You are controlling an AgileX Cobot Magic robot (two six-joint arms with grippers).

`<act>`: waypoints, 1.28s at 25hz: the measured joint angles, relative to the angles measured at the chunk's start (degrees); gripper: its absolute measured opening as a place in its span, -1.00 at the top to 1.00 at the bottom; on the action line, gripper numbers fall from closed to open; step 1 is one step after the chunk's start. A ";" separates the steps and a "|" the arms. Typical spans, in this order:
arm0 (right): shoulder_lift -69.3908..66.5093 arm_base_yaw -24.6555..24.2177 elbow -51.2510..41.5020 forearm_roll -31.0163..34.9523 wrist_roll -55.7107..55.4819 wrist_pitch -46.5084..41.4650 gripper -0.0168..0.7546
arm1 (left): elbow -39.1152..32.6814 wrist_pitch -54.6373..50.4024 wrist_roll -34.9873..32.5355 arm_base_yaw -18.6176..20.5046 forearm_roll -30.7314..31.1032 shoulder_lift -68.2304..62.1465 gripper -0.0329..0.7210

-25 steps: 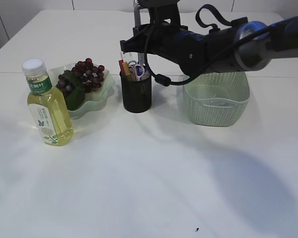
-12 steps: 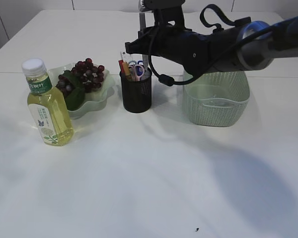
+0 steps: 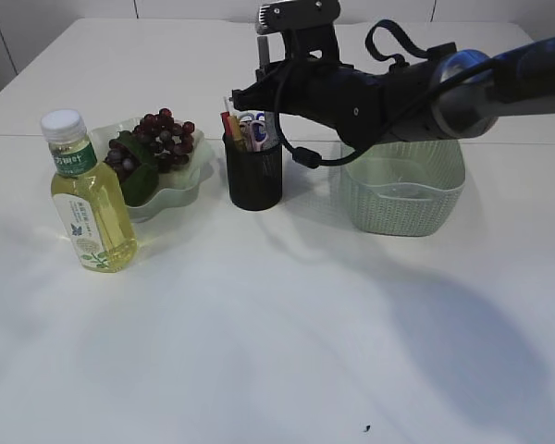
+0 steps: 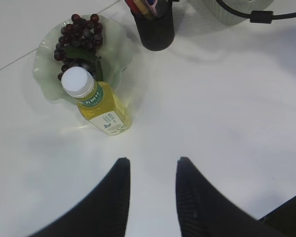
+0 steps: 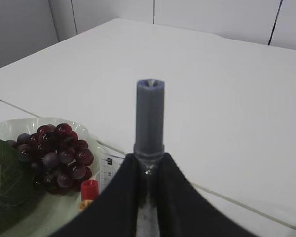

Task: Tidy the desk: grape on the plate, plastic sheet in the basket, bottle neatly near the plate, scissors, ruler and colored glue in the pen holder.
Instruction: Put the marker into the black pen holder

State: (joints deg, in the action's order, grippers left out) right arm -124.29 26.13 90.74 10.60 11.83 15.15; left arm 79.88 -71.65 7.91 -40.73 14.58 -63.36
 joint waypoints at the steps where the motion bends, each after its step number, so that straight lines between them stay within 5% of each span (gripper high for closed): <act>1: -0.10 0.00 0.00 0.00 0.00 -0.09 0.72 | 0.00 0.00 0.00 0.00 0.00 0.00 0.29; 21: -1.38 0.32 2.18 0.00 0.00 -3.12 0.71 | 0.00 0.48 0.00 0.00 0.04 0.00 0.29; 32: -1.38 0.35 3.19 0.00 0.00 -5.90 0.14 | 0.00 0.48 0.00 0.00 0.04 0.00 0.29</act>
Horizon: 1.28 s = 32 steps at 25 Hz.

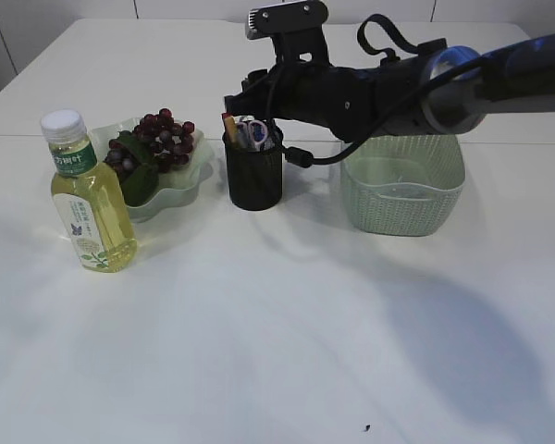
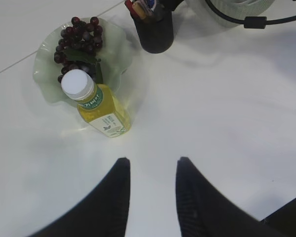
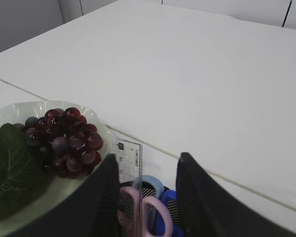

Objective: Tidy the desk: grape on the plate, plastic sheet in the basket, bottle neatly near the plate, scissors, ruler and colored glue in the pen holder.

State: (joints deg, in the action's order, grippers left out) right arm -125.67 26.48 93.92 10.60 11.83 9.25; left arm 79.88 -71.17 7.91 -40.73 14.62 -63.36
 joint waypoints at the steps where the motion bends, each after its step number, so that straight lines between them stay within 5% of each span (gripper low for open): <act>1: 0.00 0.00 0.15 0.00 0.00 -0.54 0.13 | 0.00 0.00 0.00 0.00 0.00 0.00 0.29; 12: 5.85 0.00 1.30 0.00 0.00 -14.03 0.11 | 0.00 0.00 0.00 0.00 0.00 0.00 0.28; 21: 20.33 0.22 1.30 1.25 0.00 -46.29 0.11 | 0.00 0.25 1.76 0.00 0.61 0.00 0.25; 24: 25.54 0.22 1.30 1.37 0.00 -55.28 0.08 | 0.00 1.04 3.33 0.00 0.96 0.00 0.05; 28: 30.99 0.22 1.35 2.46 -1.23 -63.41 -0.23 | 0.00 2.83 3.97 0.00 -0.17 0.36 -0.29; 32: 33.18 0.22 1.71 4.15 -1.46 -68.37 -0.37 | 0.00 3.71 4.69 0.00 -5.13 0.71 -0.36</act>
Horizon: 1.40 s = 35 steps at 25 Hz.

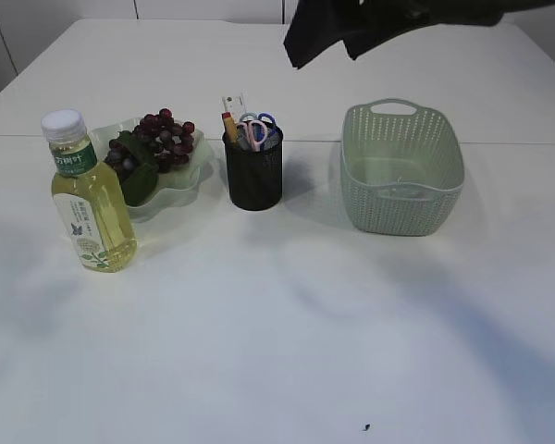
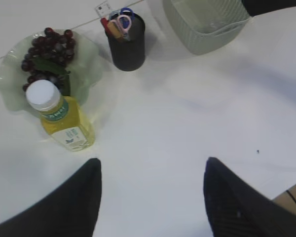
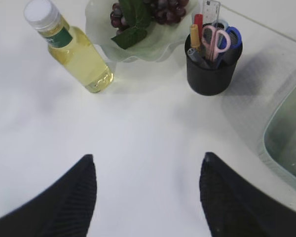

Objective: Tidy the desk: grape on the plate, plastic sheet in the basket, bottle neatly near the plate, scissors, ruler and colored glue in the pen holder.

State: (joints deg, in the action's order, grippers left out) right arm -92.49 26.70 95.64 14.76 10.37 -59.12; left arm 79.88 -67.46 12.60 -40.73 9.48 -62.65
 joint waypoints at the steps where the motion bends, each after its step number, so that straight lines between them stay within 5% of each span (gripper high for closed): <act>1: 0.14 0.00 0.12 0.26 -0.10 -1.17 -0.38 | 0.00 0.23 0.03 0.00 -0.55 0.12 -0.36; 12: 3.92 0.00 0.12 -5.84 -4.49 -6.73 -0.40 | 0.00 3.92 -1.23 0.00 1.78 6.28 -0.37; 17: 9.68 0.00 -1.63 -7.88 -5.99 -6.22 -0.40 | 0.00 3.81 -7.63 0.00 -3.62 10.57 -0.37; 27: 35.67 0.00 -22.77 -10.39 -8.38 0.28 -0.40 | -8.73 7.05 -20.06 0.00 -20.28 24.55 -0.37; 35: 61.30 0.00 -41.27 -10.73 -8.72 0.19 -0.40 | -22.26 8.32 -21.22 0.00 -23.38 38.55 -0.37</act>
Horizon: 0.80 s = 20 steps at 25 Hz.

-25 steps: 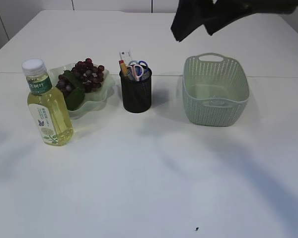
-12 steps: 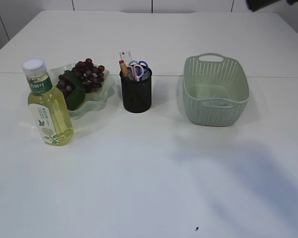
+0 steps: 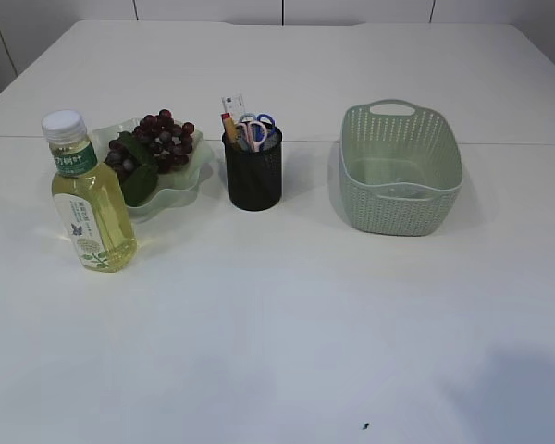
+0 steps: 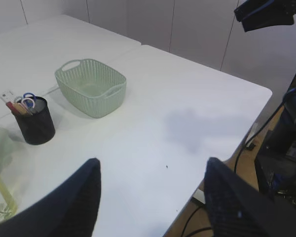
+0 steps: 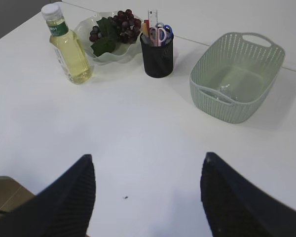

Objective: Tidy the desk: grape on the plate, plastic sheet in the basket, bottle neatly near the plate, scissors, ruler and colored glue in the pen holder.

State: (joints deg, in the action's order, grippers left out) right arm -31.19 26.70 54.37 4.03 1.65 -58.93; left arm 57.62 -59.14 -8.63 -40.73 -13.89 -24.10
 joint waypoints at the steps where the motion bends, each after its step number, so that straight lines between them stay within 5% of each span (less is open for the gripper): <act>1: 3.18 0.00 -2.10 0.00 0.00 -0.53 -0.40 | -1.59 -0.13 0.00 0.00 -0.08 1.34 -0.37; 12: 30.57 0.00 -17.54 0.33 4.37 -6.46 -0.40 | -14.49 -1.56 -0.24 0.00 -2.98 12.71 -0.37; 20: 32.26 0.00 -23.29 0.93 9.44 -7.03 -0.40 | -21.41 -2.44 -0.82 -0.09 -1.64 21.86 -0.37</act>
State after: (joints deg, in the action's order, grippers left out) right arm 1.07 26.70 31.08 4.96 11.09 -65.96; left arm 36.21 -61.58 -9.45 -40.82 -15.53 -2.24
